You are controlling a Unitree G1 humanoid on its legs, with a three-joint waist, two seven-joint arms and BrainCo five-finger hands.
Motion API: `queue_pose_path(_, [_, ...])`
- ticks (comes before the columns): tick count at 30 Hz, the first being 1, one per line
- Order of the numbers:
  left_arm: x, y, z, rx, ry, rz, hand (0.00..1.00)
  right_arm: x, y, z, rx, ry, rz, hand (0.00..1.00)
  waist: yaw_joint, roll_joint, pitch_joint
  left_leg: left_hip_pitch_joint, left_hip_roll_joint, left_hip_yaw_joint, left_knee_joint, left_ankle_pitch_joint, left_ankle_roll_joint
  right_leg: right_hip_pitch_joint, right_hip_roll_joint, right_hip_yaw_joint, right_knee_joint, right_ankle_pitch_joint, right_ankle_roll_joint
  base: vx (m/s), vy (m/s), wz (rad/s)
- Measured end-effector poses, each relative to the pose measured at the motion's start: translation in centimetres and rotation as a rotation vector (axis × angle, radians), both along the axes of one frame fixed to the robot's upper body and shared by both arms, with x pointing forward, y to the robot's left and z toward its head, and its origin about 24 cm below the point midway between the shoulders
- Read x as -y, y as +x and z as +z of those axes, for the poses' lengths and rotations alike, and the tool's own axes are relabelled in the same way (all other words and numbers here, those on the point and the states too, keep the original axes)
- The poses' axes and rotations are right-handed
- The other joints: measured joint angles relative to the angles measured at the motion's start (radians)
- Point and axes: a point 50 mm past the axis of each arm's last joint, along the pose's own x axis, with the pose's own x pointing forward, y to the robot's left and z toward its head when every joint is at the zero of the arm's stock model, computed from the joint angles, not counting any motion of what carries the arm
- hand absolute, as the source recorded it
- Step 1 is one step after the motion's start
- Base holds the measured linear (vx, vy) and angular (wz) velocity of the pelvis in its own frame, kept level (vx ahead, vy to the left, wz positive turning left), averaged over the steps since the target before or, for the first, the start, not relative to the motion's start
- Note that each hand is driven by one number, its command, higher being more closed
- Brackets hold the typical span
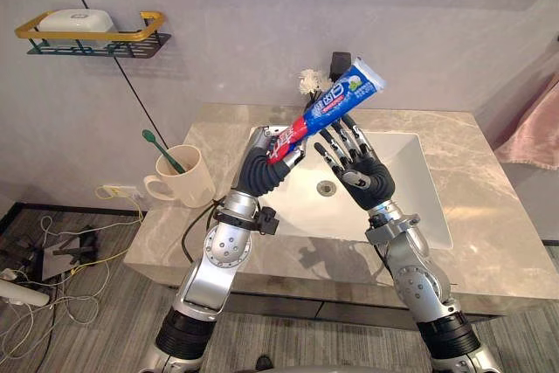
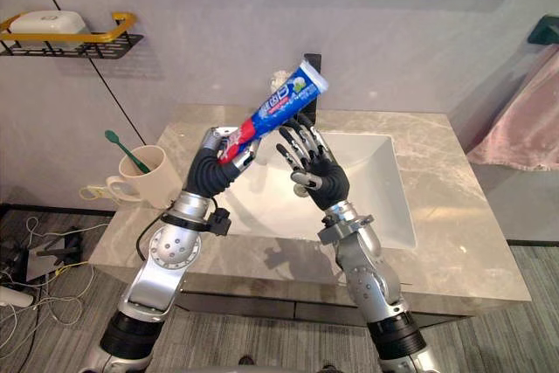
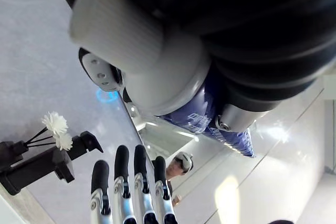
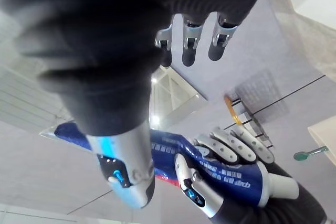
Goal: Organize washtable
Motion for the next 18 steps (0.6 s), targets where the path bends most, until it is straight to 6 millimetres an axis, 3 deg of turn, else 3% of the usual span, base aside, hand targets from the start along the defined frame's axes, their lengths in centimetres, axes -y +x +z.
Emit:
queue_pose_path(8, [0.8,-0.7,-3.0,-0.135,-0.002,-0.024,1.0,-1.3,0.4,1.6,0.035,0.09,0.012,0.0,0.007,-0.008,-0.005,0.0,0.0,0.001,-0.003,0.0,0.0,0.001,0.0,0.001,-0.006,0.002,0.001,0.0,-0.001,0.0])
queue_pose_path(9, [0.8,-0.7,-3.1,-0.14,-0.006,-0.026,1.0,-1.4,0.4,1.6,0.033,0.093,0.011,1.0,0.009,-0.008,-0.005,0.0,0.0,0.001,-0.004,0.0,0.0,0.001,0.0,0.001,-0.007,0.003,0.002,0.0,0.0,0.0])
queue_pose_path(18, [1.7,-1.5,-4.7,-0.209,-0.025,-0.058,1.0,-1.6,0.7,2.2,0.026,0.115,-0.001,1.0,0.024,-0.009,-0.005,0.001,-0.001,0.001,-0.019,0.006,0.001,0.0,0.0,0.001,-0.017,0.007,0.004,0.0,0.0,0.0])
